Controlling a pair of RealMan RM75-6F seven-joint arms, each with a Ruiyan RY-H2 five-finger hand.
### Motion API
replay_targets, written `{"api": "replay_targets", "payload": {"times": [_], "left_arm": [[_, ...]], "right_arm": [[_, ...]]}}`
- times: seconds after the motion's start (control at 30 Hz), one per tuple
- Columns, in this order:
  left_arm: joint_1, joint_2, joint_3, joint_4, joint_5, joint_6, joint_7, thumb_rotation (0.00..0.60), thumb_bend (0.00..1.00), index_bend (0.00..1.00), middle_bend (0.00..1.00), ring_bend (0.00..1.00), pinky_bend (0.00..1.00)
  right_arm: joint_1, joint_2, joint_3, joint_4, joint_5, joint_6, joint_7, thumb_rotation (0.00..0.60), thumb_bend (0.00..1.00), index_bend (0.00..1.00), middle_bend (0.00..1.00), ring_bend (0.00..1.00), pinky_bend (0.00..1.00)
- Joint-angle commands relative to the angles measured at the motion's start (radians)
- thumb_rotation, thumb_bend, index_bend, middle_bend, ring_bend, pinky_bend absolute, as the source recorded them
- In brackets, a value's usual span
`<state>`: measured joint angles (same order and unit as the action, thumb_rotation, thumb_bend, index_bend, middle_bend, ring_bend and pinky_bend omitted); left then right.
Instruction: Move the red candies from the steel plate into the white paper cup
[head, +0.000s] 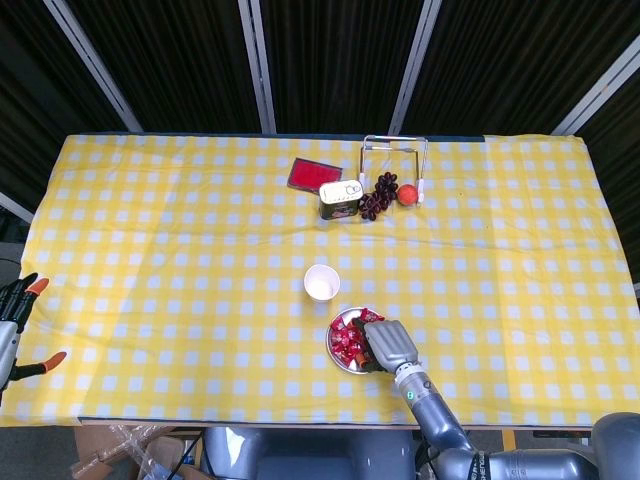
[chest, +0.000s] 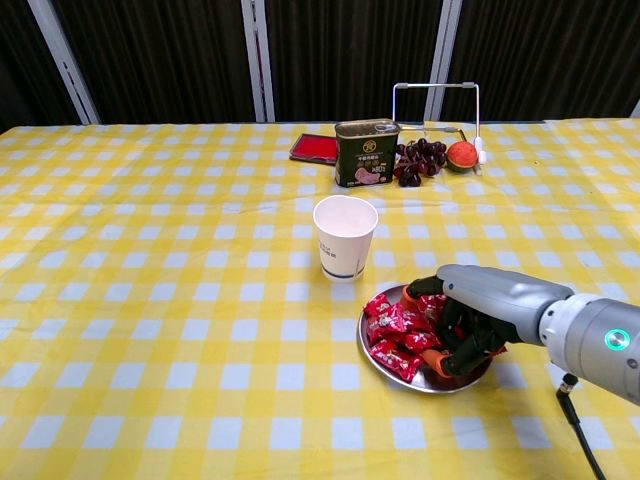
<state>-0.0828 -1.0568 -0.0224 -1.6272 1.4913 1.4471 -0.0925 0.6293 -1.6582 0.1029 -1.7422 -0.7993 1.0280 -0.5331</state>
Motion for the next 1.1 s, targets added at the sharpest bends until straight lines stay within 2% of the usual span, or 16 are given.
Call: {"api": "replay_targets", "payload": {"times": [0.03, 0.4, 0.73, 1.1], "left_arm": [[0.000, 0.000, 0.000, 0.000, 0.000, 0.000, 0.000, 0.600, 0.02, 0.00, 0.00, 0.00, 0.00], [-0.001, 0.001, 0.000, -0.001, -0.001, -0.001, -0.005, 0.600, 0.02, 0.00, 0.00, 0.00, 0.00], [-0.001, 0.003, 0.000, -0.002, -0.002, -0.002, -0.005, 0.600, 0.02, 0.00, 0.00, 0.00, 0.00], [-0.002, 0.005, -0.001, -0.007, -0.007, -0.006, -0.006, 0.600, 0.02, 0.00, 0.00, 0.00, 0.00]], "right_arm": [[0.004, -0.009, 0.008, 0.006, -0.003, 0.001, 0.010, 0.600, 0.51, 0.67, 0.82, 0.97, 1.00], [0.010, -0.047, 0.048, 0.028, -0.056, 0.034, 0.067, 0.600, 0.51, 0.69, 0.82, 0.97, 1.00], [0.015, -0.056, 0.059, 0.045, -0.056, 0.039, 0.079, 0.600, 0.51, 0.70, 0.82, 0.97, 1.00], [0.021, 0.003, 0.098, -0.026, -0.070, 0.069, 0.074, 0.600, 0.51, 0.70, 0.82, 0.97, 1.00]]}}
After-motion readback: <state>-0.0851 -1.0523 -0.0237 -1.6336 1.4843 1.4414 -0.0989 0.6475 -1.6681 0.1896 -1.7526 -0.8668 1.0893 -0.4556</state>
